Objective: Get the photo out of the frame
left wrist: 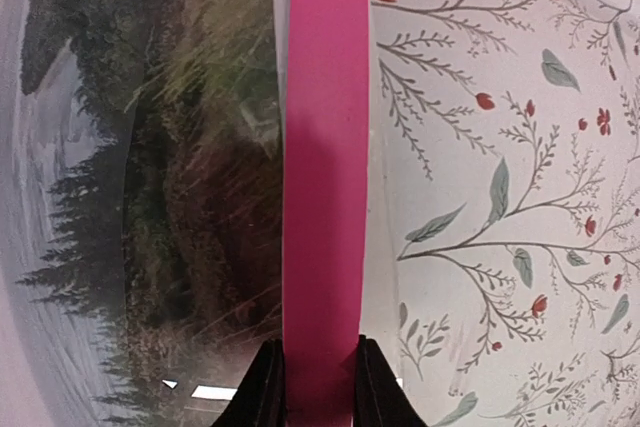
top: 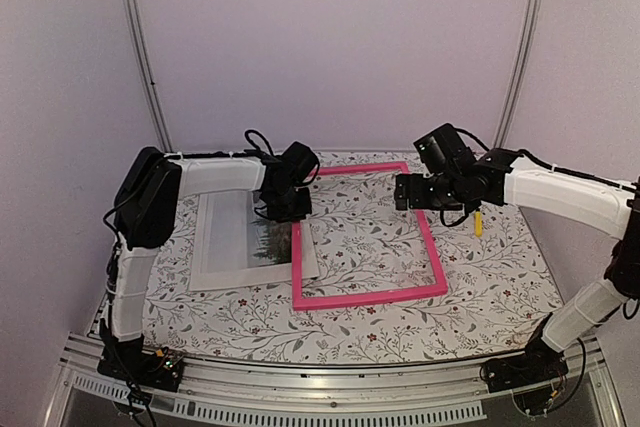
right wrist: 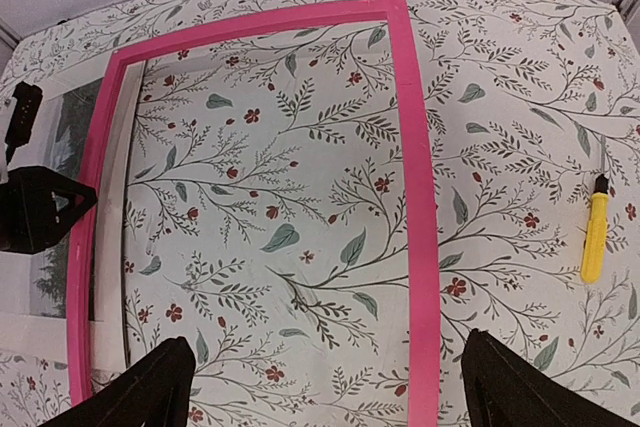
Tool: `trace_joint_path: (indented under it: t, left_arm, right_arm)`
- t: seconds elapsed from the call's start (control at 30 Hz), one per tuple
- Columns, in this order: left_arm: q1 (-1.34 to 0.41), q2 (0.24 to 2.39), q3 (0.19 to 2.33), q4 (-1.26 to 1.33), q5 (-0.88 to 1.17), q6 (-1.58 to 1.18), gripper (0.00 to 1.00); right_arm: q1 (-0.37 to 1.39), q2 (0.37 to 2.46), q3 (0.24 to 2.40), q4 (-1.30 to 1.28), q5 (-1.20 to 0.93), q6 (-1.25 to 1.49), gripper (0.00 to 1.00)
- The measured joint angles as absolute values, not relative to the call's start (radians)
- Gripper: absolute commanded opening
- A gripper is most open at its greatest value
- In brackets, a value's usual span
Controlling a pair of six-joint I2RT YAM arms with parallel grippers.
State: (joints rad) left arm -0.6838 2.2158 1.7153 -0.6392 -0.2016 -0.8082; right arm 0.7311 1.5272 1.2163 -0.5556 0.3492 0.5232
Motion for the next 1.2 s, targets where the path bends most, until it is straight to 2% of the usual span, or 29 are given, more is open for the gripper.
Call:
trace_joint_path:
  t: [0.37,0.83,1.2]
  left_arm:
    - [-0.795,2.387,1.973,-0.742,-0.207,-0.922,0.00]
    - [-0.842,2.450,2.066,-0.754,-0.191,-0.976,0.00]
    - [-0.843,2.456,2.068,-0.736,-0.158,-0.968,0.22]
  right_arm:
    - [0.725,1.393,1.196,-0.585,0.365,0.515,0.96]
    - [0.725,1.346,1.150,-0.628,0.362,0.517,0.96]
    - [0.725,1.346,1.150,-0.628,0.353,0.524,0.97]
